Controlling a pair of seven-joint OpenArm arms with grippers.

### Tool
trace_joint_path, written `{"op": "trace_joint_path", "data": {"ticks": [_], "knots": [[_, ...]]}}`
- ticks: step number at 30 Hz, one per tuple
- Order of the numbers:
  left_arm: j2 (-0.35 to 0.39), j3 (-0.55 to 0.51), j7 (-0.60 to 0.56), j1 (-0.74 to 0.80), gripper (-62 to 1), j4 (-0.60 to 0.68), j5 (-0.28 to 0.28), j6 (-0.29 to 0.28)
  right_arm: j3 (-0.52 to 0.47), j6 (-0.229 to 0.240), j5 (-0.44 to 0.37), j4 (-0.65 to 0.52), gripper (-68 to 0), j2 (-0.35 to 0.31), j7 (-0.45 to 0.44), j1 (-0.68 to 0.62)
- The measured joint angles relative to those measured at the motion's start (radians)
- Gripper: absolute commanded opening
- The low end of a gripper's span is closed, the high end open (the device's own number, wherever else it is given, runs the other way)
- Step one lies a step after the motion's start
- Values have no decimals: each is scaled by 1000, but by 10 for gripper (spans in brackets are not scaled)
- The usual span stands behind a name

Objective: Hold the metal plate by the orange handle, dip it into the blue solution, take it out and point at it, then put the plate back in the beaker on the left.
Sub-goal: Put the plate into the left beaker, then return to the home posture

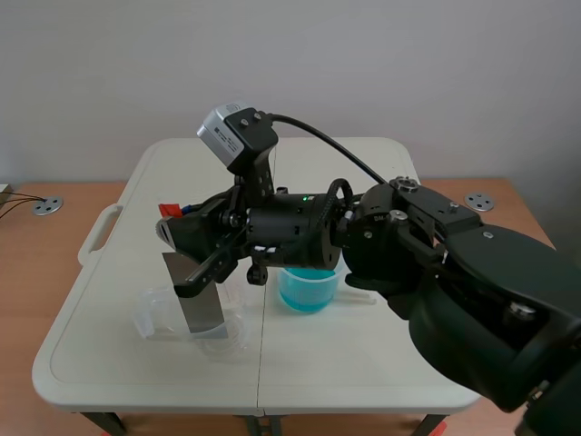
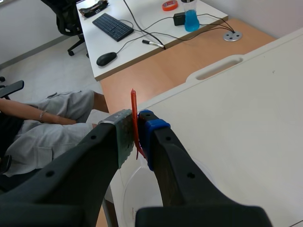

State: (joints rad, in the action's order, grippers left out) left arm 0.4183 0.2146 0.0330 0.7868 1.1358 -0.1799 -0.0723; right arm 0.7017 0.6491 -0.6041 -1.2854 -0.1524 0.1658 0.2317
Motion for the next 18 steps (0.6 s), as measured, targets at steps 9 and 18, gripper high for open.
{"op": "trace_joint_path", "data": {"ticks": [9, 18], "knots": [[0, 0, 0, 0, -505, 0, 0, 0, -13, 1, 33, 0, -439, 0, 0, 0], [0, 0, 0, 0, 14, 0, 3, 0, -121, 1, 44, 0, -206, 0, -10, 1]]}}
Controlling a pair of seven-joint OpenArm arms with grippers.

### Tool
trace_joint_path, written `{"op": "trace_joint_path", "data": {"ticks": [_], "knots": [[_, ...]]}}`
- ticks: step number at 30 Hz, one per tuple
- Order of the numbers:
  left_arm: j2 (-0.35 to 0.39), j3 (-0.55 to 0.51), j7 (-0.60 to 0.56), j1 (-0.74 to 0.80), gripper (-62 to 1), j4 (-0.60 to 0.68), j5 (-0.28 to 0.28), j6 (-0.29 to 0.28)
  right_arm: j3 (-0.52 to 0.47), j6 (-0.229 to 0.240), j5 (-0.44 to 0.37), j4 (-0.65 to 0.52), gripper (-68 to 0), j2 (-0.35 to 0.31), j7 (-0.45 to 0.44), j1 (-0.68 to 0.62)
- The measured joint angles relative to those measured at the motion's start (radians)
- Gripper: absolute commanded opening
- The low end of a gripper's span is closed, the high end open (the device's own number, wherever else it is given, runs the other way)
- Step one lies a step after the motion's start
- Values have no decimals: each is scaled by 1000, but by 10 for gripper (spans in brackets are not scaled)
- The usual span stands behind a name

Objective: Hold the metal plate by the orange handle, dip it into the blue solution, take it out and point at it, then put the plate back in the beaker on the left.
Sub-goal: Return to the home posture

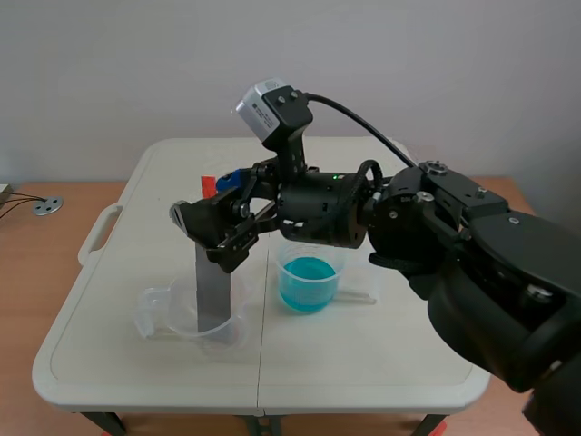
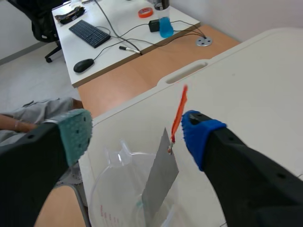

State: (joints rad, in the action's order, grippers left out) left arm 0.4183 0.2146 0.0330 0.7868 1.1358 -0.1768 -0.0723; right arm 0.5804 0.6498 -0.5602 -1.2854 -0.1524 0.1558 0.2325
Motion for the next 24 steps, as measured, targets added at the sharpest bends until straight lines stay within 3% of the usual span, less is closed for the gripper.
{"op": "trace_joint_path", "data": {"ticks": [8, 13, 17, 22, 24], "knots": [[0, 0, 0, 0, 14, 0, 0, 10, -35, 1, 23, 0, -95, 0, -23, 18], [0, 0, 0, 0, 14, 0, 0, 10, -35, -3, 34, -2, -95, -4, -26, 53], [-1, -11, -15, 0, 14, 0, 0, 9, -37, -3, 33, -6, -95, -32, -91, 50], [20, -136, -8, 14, 14, 56, -1, 28, -58, -3, -3, -6, -95, -113, -185, 49], [55, -213, -8, 35, 14, 110, -31, 37, -73, -7, -5, -6, -82, -146, -198, 49]]}}
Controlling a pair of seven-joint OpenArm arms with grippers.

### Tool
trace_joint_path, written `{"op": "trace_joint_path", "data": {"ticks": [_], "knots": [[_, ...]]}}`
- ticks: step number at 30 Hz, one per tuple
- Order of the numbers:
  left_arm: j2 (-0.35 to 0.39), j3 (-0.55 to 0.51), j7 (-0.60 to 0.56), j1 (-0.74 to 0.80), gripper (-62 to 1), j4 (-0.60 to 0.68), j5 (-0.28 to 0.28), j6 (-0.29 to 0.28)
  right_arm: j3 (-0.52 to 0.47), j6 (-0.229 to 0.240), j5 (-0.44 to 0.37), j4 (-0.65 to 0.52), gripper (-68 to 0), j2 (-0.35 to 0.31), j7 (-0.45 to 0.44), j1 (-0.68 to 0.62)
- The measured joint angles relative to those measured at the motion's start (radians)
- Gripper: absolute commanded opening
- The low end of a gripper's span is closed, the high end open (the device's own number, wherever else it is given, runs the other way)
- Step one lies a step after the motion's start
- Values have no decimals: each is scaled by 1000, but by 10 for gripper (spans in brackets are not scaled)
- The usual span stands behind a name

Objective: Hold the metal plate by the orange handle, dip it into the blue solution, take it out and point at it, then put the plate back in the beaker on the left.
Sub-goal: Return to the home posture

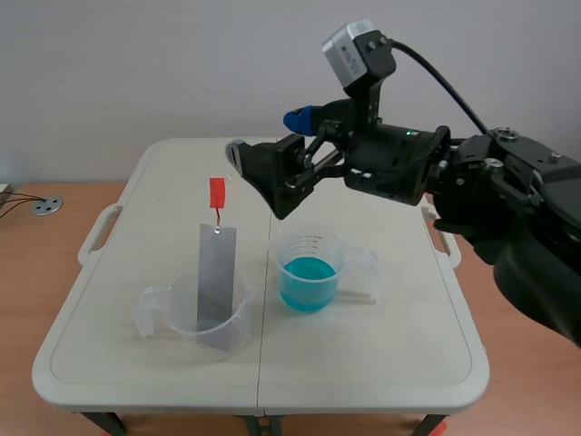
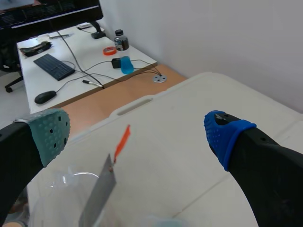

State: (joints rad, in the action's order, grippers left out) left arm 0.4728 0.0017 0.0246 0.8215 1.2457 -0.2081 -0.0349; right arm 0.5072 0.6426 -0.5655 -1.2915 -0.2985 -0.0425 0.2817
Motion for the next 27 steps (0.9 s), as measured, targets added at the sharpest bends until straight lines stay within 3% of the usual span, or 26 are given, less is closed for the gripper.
{"op": "trace_joint_path", "data": {"ticks": [3, 8, 13, 18, 27], "knots": [[66, -129, -2, 45, 14, 93, -56, 1, -24, -2, 0, 0, -9, -48, 2, 0], [156, -294, -87, 138, 14, 244, -160, 3, -96, -38, 1, 0, -10, -126, 3, -23], [164, -400, -150, 191, 14, 385, -172, 3, -216, -52, 5, 0, -10, -201, 6, -91], [144, -406, -217, 215, 14, 494, -169, -25, -315, -52, 5, -4, -10, -242, 6, -164], [67, -343, -307, 214, 14, 635, -163, -170, -419, -52, 8, -128, -10, -251, 5, -343]]}}
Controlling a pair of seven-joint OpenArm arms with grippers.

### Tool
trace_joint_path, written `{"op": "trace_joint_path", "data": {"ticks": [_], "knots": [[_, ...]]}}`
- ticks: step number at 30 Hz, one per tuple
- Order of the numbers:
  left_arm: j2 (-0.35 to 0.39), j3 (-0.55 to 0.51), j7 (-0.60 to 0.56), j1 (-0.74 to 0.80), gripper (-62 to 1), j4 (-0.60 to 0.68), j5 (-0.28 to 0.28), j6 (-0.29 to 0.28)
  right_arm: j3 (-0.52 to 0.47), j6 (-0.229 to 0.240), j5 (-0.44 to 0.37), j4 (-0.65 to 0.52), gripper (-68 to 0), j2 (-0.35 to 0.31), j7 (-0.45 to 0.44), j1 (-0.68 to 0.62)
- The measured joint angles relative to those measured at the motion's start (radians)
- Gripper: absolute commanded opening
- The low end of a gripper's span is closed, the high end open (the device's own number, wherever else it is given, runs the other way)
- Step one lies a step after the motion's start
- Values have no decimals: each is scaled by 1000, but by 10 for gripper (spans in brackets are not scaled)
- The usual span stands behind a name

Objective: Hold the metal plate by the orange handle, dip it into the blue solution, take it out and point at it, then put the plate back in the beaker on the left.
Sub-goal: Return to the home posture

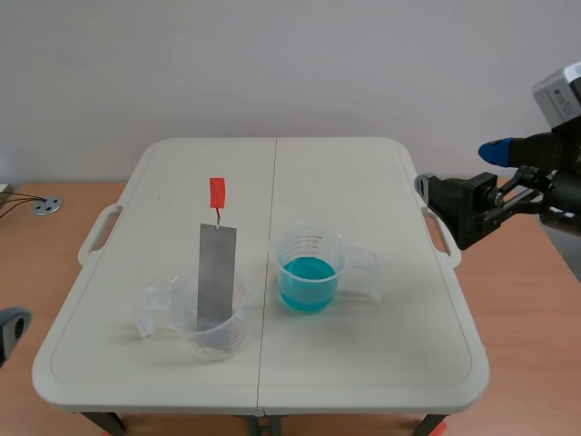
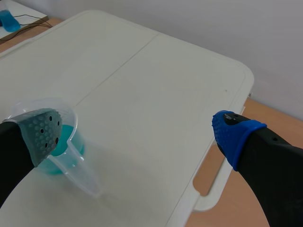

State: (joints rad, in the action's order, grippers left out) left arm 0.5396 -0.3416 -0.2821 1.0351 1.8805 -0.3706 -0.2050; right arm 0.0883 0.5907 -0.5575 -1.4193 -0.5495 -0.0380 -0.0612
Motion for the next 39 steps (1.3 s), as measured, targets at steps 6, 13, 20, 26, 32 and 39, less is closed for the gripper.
{"op": "trace_joint_path", "data": {"ticks": [6, 13, 20, 26, 32, 39], "knots": [[-20, 123, 2, -59, 14, 42, 84, -35, -17, -56, 34, -202, -10, 0, -22, -148], [-24, 261, 1, -170, 14, 41, 140, -34, -17, -146, 103, -376, -10, 1, -89, -306], [-24, 314, 5, -272, 14, 41, 189, -34, -17, -180, 174, -452, -10, 2, -145, -428], [-24, 315, 9, -272, 14, 41, 188, -34, -17, -180, 230, -452, -10, 49, -145, -441], [-24, 315, 9, -268, 14, 41, 188, -34, -17, -180, 254, -452, -10, 62, -145, -435], [-24, 315, 9, -268, 14, 41, 188, -34, -17, -180, 253, -452, -10, 62, -145, -435]]}}
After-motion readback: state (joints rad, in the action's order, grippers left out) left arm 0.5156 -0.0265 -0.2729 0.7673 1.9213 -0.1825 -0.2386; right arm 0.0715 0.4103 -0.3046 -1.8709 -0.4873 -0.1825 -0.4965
